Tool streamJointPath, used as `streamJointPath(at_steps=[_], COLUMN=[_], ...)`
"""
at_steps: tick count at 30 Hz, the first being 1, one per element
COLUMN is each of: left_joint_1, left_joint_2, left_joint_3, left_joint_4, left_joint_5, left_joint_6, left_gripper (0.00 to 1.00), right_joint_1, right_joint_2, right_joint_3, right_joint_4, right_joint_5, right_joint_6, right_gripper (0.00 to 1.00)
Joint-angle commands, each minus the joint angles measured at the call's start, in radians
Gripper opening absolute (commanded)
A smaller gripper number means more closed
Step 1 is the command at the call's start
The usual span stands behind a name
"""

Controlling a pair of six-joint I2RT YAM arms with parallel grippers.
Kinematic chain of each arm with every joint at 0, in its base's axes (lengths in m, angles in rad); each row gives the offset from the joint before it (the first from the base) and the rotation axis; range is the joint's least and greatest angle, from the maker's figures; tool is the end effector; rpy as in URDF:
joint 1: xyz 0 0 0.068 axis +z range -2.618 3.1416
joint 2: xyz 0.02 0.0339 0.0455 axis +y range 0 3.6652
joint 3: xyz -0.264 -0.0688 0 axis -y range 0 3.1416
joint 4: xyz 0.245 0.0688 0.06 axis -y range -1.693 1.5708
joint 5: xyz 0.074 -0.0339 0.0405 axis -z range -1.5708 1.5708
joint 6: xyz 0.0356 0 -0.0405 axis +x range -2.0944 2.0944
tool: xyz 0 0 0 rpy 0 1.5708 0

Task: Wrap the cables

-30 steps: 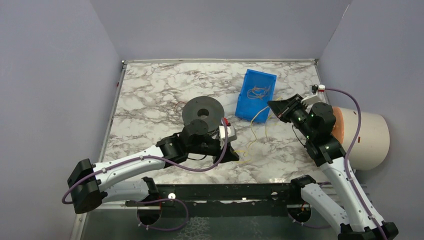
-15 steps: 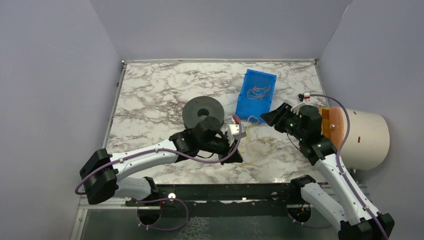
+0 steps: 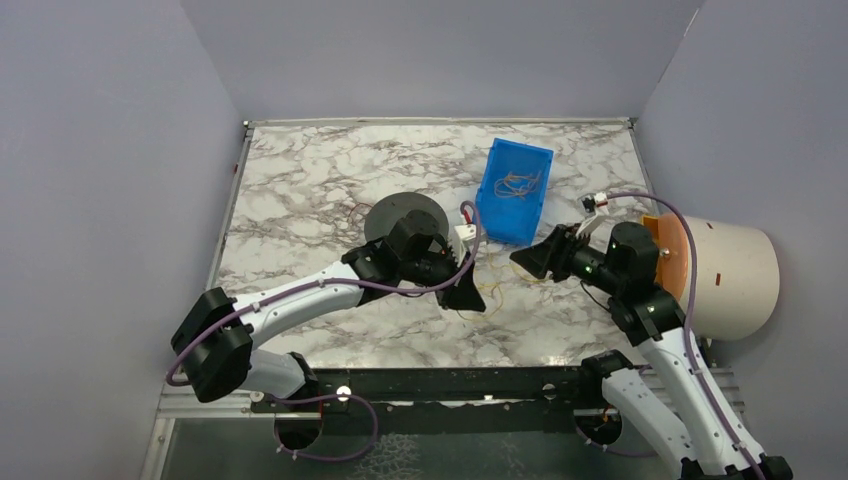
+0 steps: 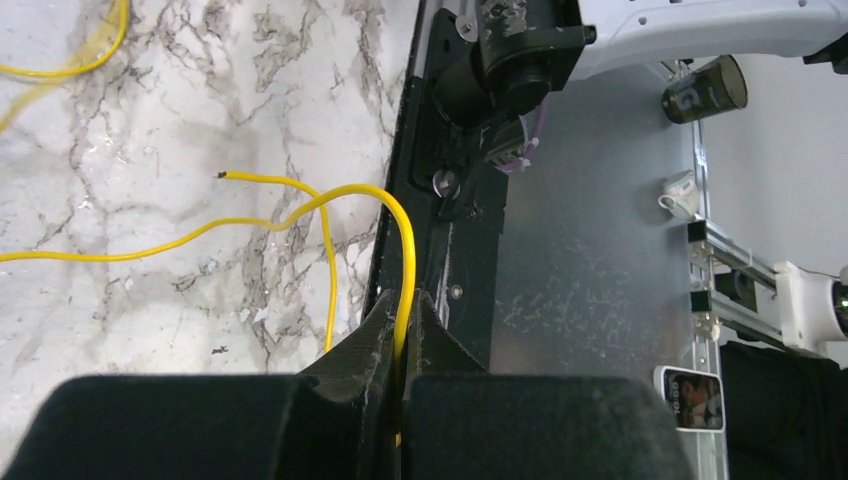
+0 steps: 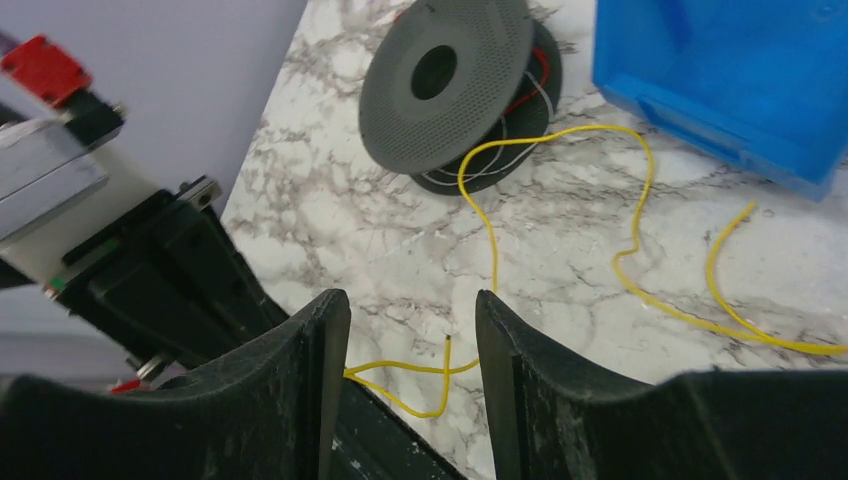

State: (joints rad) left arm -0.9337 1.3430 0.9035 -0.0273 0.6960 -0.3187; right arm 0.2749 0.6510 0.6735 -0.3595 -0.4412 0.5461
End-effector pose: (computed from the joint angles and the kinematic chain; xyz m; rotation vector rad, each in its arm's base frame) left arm 0.1590 -0.2532 0.2751 1.1359 1.9507 -1.4427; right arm 0.1439 0.0564 0.3039 -0.0442 1.9954 0.9632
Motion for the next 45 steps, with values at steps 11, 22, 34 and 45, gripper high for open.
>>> streamJointPath(at_steps=[11,22,34,45], left_joint_1=[0.017,0.018,0.018,0.016], left_joint_2=[0.019,0.012,0.028,0.031], left_joint_3=[0.084,0.108,0.107,0.097], left_joint_4=[-0.169,-0.202,-0.204,-0.204], left_joint_5=[0.183,0.258,0.315,0.337], left_joint_6=[0.054,0.062,0.07,0.084], left_gripper=[0.0,0.0,0.0,0.0], right_joint_1=[0.0,0.027,0.163,0.228], right_joint_2=[-0.043,-0.027,0.031,0.055], right_joint_3=[-0.103,-0.243,-0.272,-0.285], right_joint_4=[0.287,0.496,0.578,0.613], right_joint_5=[-0.604,-0.68,-0.627,-0.542], right_joint_6=[-0.088,0.001,-0.05,-0.047], right_gripper=[0.57,0.56,0.56,0.2])
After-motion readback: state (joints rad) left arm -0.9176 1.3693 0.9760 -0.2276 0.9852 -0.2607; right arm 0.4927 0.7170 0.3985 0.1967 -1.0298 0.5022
